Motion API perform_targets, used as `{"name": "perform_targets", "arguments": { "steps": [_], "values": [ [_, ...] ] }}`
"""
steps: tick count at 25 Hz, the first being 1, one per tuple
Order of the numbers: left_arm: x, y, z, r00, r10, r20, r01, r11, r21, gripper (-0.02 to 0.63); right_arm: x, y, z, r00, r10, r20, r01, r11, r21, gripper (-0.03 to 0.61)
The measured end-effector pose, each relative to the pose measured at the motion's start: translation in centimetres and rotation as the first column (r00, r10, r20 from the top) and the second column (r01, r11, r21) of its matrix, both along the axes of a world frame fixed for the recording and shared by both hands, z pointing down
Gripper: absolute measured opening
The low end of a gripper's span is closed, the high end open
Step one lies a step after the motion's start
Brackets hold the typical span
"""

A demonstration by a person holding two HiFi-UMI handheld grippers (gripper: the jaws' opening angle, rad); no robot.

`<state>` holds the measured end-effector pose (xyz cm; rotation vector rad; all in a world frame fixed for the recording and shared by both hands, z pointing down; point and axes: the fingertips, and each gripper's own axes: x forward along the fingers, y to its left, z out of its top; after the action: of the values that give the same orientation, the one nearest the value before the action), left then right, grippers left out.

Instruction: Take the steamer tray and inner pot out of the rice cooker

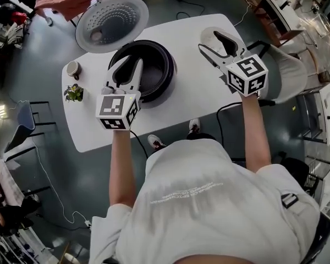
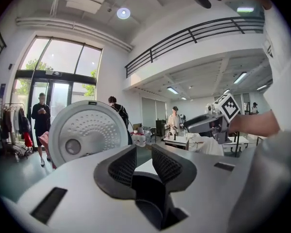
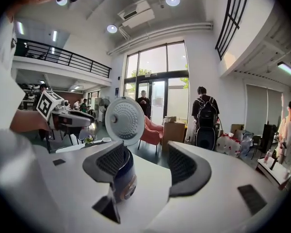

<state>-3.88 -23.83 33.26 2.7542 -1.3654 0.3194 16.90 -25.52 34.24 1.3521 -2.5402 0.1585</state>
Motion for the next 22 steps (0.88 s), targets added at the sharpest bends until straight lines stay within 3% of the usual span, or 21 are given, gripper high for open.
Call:
{"name": "perform_targets", "arguments": {
  "steps": [12, 17, 22],
  "values": [
    [-9.3, -0.2, 0.1, 0.987, -0.16, 0.023, 0.16, 0.987, 0.003, 0.147, -8.2, -1.0, -0.4, 0.994, -0.096, 0.055, 0.096, 0.995, -0.006, 0.281],
    [-11.7, -0.4, 3.5, 0.967, -0.233, 0.1, 0.242, 0.966, -0.089, 0.147, -10.3, -2.0, 1.3, 0.99, -0.136, 0.027, 0.137, 0.989, -0.052, 0.281],
    [-12.9, -0.7, 7.0, 0.962, -0.242, 0.129, 0.263, 0.947, -0.182, 0.147, -12.2, -2.9, 4.4, 0.987, -0.162, -0.001, 0.16, 0.976, -0.15, 0.279]
  ]
}}
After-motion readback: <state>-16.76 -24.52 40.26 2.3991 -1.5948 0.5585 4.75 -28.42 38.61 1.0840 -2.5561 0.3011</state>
